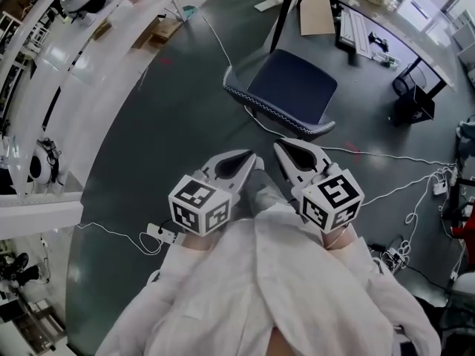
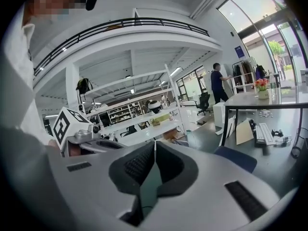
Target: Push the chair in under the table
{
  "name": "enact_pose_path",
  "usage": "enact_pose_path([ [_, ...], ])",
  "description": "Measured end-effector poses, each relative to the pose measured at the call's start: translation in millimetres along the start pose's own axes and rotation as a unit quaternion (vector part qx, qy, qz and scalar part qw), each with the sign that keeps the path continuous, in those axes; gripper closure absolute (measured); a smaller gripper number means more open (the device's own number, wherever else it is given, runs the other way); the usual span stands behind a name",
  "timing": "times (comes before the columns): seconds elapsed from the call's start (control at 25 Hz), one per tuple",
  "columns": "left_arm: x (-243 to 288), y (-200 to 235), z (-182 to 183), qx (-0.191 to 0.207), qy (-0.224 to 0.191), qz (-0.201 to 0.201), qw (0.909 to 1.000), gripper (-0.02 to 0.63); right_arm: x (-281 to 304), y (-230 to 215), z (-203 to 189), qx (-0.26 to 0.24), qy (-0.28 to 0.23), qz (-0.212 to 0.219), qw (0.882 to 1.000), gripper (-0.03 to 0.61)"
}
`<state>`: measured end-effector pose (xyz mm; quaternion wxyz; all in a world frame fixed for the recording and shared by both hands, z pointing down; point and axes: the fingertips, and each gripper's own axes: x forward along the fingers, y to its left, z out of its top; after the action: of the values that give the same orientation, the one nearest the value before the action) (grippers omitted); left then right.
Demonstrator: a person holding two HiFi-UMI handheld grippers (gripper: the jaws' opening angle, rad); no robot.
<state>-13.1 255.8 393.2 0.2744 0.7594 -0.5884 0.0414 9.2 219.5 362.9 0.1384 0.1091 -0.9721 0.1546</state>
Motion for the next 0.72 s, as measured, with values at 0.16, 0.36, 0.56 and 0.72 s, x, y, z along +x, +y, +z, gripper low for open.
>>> enact_pose_path([
  [0.16,13.7,26.6,14.6,-0.002,-0.005,0.004,1.0,0.598,24.1,-15.3,9.5,-0.004,-0.001,0.002,1.0,0.546],
  [0.36,34.5,59.4,43.7,0.017,0.005,-0.003,0.9998,0.598,48.5,-54.7,28.8,0.012,-0.008,-0.029,0.999,0.546],
  [0.56,52.9,86.0,70.8,0.021,0.003,-0.01,0.9997,0.598,62.7,-98.1,44.7,0.029,-0.017,-0.069,0.997,0.545],
  [0.72,71.3,105.2,89.6,0.036,0.01,-0.024,0.999,0.598,81.6,-119.0,59.2,0.03,-0.02,-0.076,0.996,0.546],
])
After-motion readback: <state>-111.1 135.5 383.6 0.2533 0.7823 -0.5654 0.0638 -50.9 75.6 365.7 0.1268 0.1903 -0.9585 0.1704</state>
